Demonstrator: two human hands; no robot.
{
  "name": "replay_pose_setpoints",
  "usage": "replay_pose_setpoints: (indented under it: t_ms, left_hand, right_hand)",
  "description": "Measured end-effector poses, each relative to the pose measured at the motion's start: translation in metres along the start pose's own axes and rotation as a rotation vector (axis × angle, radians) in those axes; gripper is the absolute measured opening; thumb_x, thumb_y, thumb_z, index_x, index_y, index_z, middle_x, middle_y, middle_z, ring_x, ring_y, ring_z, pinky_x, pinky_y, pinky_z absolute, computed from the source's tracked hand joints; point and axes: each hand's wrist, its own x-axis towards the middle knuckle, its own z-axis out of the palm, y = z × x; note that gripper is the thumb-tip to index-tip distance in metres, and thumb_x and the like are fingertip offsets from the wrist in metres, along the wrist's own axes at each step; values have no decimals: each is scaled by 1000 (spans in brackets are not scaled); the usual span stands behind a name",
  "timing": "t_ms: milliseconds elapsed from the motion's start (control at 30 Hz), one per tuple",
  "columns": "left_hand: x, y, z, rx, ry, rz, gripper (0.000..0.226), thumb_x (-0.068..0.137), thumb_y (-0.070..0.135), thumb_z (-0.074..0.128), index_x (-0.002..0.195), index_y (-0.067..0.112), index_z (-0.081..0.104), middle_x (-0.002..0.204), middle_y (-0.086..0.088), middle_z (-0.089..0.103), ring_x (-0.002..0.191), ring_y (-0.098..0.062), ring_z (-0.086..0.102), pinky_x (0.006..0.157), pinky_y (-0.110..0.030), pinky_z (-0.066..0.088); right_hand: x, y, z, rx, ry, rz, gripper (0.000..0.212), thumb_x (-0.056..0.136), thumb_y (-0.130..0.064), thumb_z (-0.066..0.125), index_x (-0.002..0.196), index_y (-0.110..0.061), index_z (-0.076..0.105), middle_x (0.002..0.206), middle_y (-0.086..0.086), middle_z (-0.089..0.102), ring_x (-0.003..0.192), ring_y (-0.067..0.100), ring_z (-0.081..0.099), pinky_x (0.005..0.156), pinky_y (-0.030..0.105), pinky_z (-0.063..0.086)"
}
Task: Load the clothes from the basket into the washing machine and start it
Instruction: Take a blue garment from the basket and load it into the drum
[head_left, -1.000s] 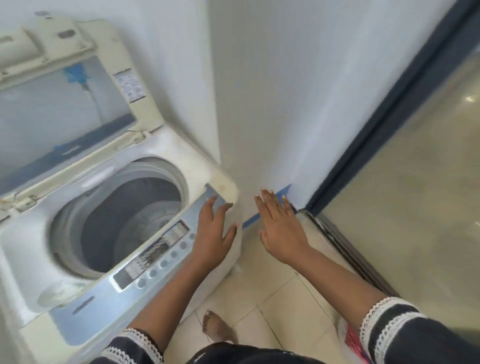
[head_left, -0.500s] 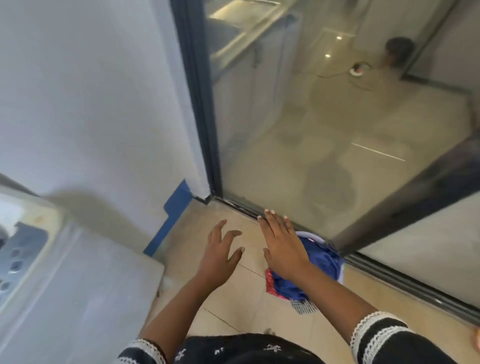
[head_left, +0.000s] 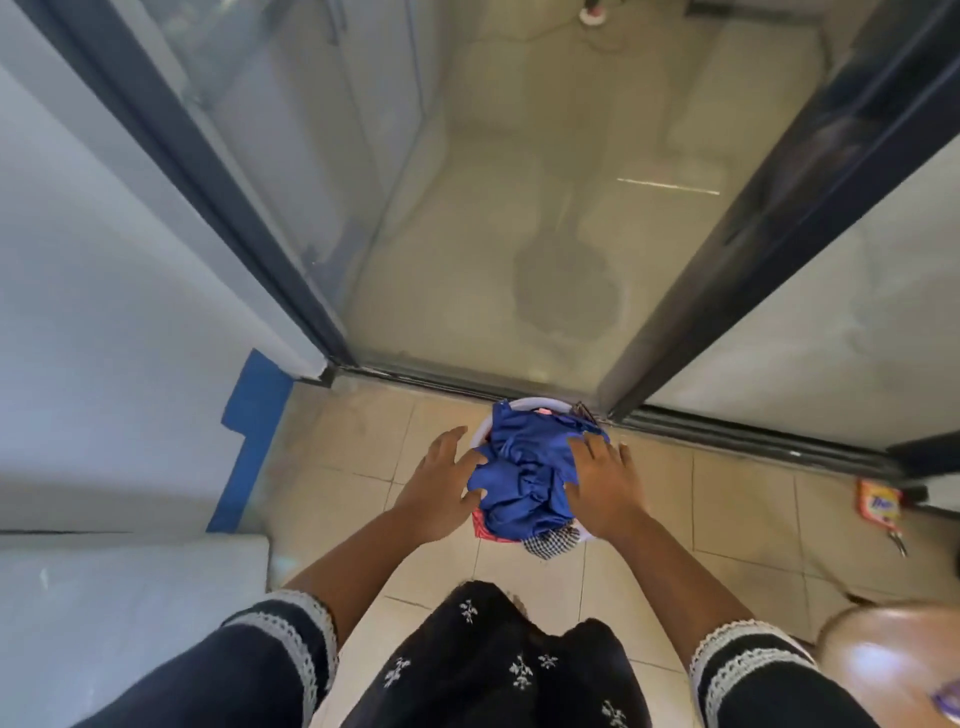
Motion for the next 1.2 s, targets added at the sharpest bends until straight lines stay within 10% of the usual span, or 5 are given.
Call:
replay_pose_setpoints:
  t_ms: [300,500,633,900,1200]
  left_hand:
    - [112,-53,95,73,-166,-96,52,99,31,55,146,17,39,162,-13,2,151,-29,3,117,-40,27]
    - [140,-109,168,65,-228,-138,49,99,28,53,146,18,40,163,-9,3,150,-27,7,112,-37,34]
    - [133,-118,180,15,-252,-124,50,99,23,54,146,18,40,161,-7,9,148,-26,16,104,-35,43]
    - [85,-71,111,-142,-218,-115,79,91,19,65,154,28,19,156,-3,19,140,-24,30,97,-36,47]
    - [28,-12,12,-389,-180,-58,94,79,16,77,153,29,22,147,-4,27,128,-23,42,97,-38,46]
  right_hand:
    - [97,-12,131,129,-265,-109,51,99,-29,51,147,-21,36,157,12,24,137,35,34,104,45,43]
    - [163,-48,217,173,-418,-140,58,99,-10,45,154,-23,30,164,6,-22,123,32,53,80,37,47]
    - [172,-58,237,229,-446,-16,56,97,-16,52,149,-8,33,159,6,18,131,33,44,99,43,45]
    - [117,-29,155,459,-210,167,16,92,-10,59,98,-9,74,111,5,67,93,27,65,78,38,56]
    - [22,-52,21,996,51,154,26,91,-4,61,85,-26,73,87,-12,71,79,7,65,71,19,50]
